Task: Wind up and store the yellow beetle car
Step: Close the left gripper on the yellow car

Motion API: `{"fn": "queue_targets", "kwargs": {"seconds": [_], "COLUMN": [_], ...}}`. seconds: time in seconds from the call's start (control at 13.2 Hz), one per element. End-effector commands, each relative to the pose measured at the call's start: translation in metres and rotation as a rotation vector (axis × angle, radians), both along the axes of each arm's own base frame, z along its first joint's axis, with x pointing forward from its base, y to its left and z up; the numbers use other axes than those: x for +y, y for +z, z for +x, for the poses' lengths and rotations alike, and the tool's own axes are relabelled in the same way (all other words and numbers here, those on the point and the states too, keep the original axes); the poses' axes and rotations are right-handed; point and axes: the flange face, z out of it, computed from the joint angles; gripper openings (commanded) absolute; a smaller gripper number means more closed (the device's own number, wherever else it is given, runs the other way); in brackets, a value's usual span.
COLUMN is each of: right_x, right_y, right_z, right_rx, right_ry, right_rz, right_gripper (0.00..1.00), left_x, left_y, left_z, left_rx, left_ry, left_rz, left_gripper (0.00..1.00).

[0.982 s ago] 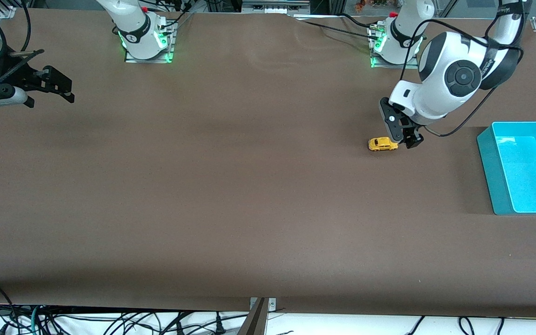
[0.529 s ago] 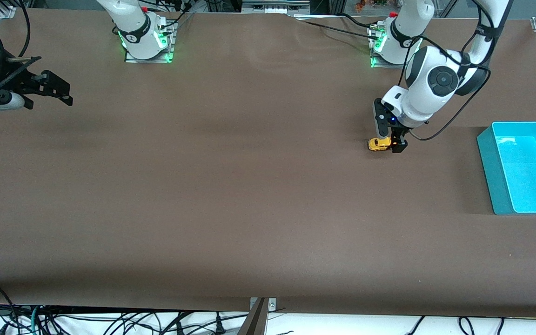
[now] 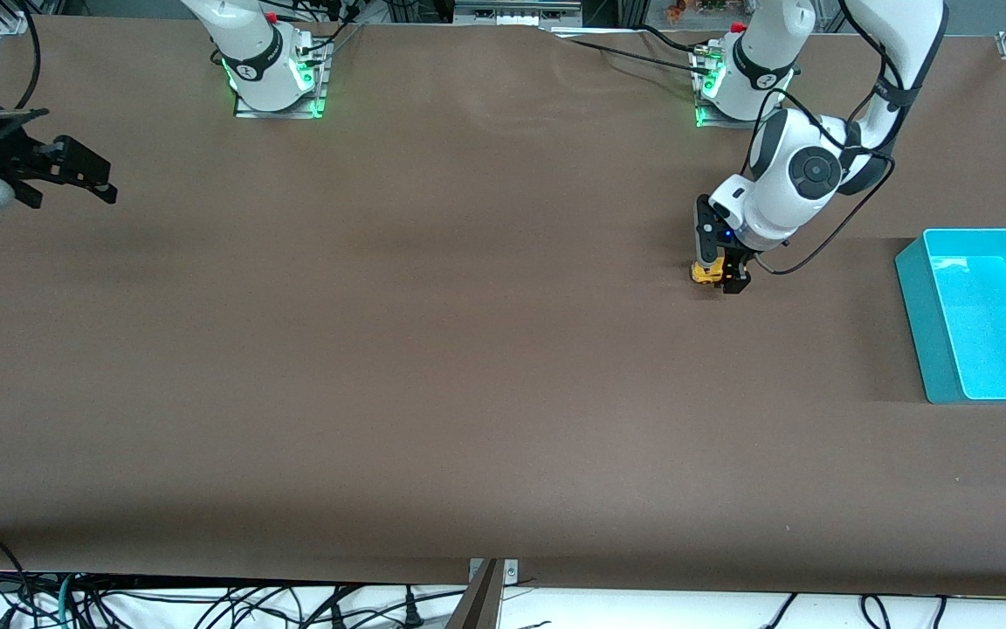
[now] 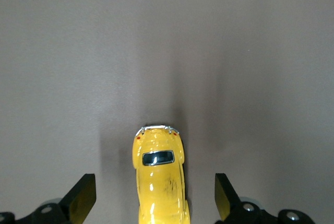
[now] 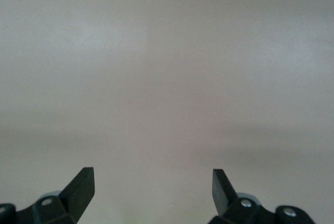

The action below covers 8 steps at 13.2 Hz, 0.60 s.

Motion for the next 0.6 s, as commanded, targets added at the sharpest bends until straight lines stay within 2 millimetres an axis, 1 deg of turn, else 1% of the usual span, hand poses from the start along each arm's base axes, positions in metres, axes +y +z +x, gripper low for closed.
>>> {"fn": "queue_targets", "kwargs": {"seconds": [0.0,0.15,0.3,0.38,0.53], "right_x": [-0.001,-0.001,-0.001,-0.001,-0.001], "right_y": [0.006,0.006,0.006,0.007,0.007], "right_z": [0.002,0.003,0.003,0.002,0.002], "right_rx": [0.004,0.003,0.003,0.003,0.003], "right_ry": [-0.011,-0.013,-0.013,-0.011,-0.011], "right_rz": [-0.007,-0.006,-0.006,-0.007,-0.007], "right_gripper": [1.00,1.00,1.00,1.00,1.00], "left_x": [0.003,0.006,0.019,0.026,0.025], "left_y": [-0.010,-0.013,-0.026,-0.027,-0.030], "left_z": [-0.003,-0.002,-0.003,-0.001,-0.001], "left_rx": [0.003,-0.001,0.015,0.003,0.005], "left_ry": [-0.018,-0.028,-0.038,-0.028,-0.049], "left_rz": [-0.007,-0.004,0.011,0.010,0.014], "left_gripper": [1.00,1.00,1.00,1.00,1.00]}}
